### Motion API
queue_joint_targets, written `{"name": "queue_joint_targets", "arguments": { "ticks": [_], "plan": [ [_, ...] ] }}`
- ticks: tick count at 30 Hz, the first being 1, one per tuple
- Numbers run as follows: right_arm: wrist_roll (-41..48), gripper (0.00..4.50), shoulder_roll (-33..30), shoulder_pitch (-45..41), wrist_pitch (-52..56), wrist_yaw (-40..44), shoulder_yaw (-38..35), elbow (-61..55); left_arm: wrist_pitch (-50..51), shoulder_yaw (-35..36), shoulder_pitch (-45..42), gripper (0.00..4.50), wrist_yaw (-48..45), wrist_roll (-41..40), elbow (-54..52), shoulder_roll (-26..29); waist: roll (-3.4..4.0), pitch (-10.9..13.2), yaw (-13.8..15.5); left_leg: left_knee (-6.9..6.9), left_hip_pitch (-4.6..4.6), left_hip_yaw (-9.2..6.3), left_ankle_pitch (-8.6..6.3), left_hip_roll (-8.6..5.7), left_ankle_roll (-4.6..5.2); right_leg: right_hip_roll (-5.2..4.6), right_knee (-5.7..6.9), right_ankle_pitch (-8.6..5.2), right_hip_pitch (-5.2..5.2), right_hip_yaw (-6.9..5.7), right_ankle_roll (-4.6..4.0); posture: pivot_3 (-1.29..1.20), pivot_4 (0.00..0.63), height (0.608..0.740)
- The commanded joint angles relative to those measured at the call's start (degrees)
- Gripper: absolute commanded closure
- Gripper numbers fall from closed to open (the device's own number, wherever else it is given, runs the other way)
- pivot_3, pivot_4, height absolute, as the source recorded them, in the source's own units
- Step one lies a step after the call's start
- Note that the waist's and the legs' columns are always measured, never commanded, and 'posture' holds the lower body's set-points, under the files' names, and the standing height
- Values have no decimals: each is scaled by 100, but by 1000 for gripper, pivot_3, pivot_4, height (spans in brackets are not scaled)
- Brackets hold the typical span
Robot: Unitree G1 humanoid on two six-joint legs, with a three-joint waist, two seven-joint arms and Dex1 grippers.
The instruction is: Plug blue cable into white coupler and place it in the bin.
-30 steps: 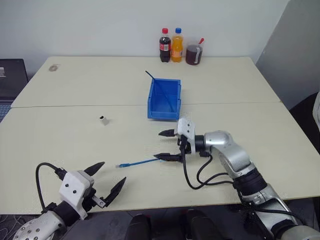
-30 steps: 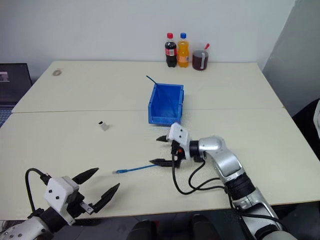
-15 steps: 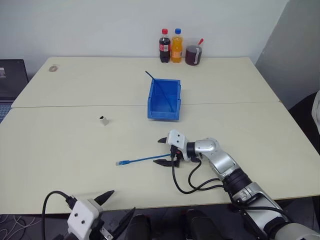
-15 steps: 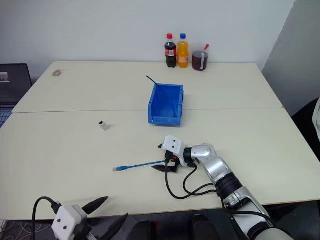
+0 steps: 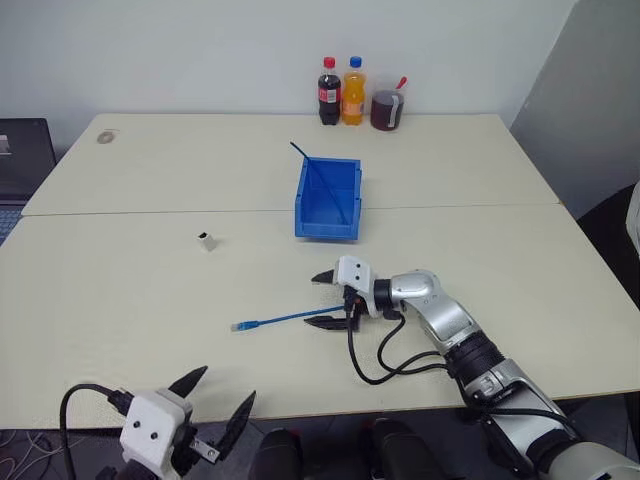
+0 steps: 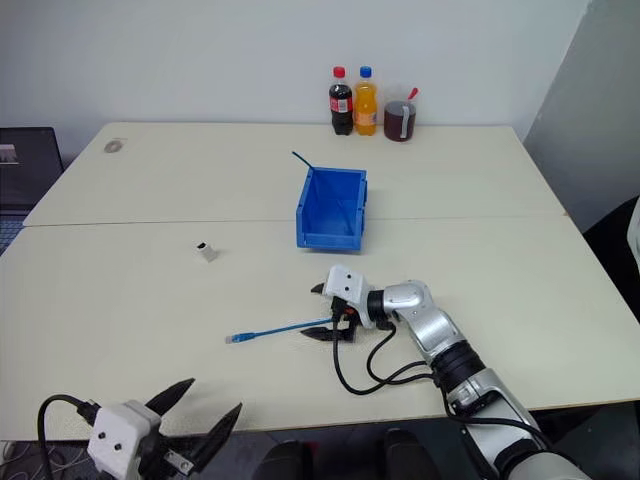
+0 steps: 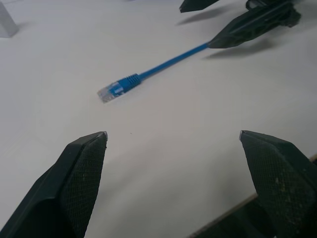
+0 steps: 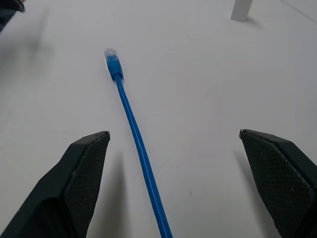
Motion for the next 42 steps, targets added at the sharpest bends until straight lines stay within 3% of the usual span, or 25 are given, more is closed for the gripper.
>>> {"name": "queue_joint_targets", "arguments": {
  "ticks": [1,7,9,13,16,19,22,26,37,42],
  "plan": [
    [313,48,-80,-6,395,106,-216,-804,29,140,-121,0,47,-130,47,30,0,0,0,0,0,1,0,-1,0,0,0,0,0,0,0,0,150,740],
    [946,48,-351,42,1564,101,-553,-2068,203,430,-883,0,-98,-227,375,490,8,5,41,0,-4,-9,0,-1,0,0,1,1,0,-3,2,0,150,740],
    [1158,48,-602,137,1974,82,-745,-2456,61,436,-1281,0,-496,38,778,1084,3,1,57,0,-3,-14,0,0,0,5,5,1,0,-7,1,0,150,740],
    [1362,48,-1244,649,2459,53,-995,-3078,593,522,-2584,0,-1229,-525,1590,2082,3,0,175,0,-2,-14,0,-6,0,14,6,0,1,-15,0,0,150,740],
    [1450,48,-1592,1025,2613,16,-1072,-3434,772,207,-3352,0,-2149,-756,2220,2747,1,-1,173,0,-4,-9,0,-3,0,16,1,1,2,-21,2,0,150,740],
    [1488,48,-1710,1207,2754,-144,-1137,-3652,410,-346,-4173,0,-2868,-403,3228,3202,13,5,103,0,-4,8,0,-7,0,11,1,5,-3,-15,9,0,150,740],
    [1522,48,-1746,1382,2927,-376,-1267,-3867,244,-960,-5100,0,-3523,-196,4163,3324,15,6,64,-3,-5,13,0,-1,0,19,0,8,-9,-12,14,0,150,740],
    [1604,48,-1874,1635,3131,-619,-1414,-4214,-147,-1598,-5699,0,-4286,179,4996,3432,15,6,88,-4,-9,7,0,4,0,31,-1,8,-10,-11,13,0,150,740],
    [1669,48,-2100,2037,3309,-1070,-1605,-4715,-1145,-2150,-6492,0,-4783,737,6326,3358,28,-5,148,2,0,10,0,3,1,31,16,9,-6,-5,14,0,150,740],
    [1592,0,-2132,2033,3186,-1108,-1536,-4658,-1229,-2165,-6555,882,-4861,793,6529,3414,29,-5,138,2,8,10,1,4,1,33,33,5,-6,-5,9,0,150,740]
  ]
}}
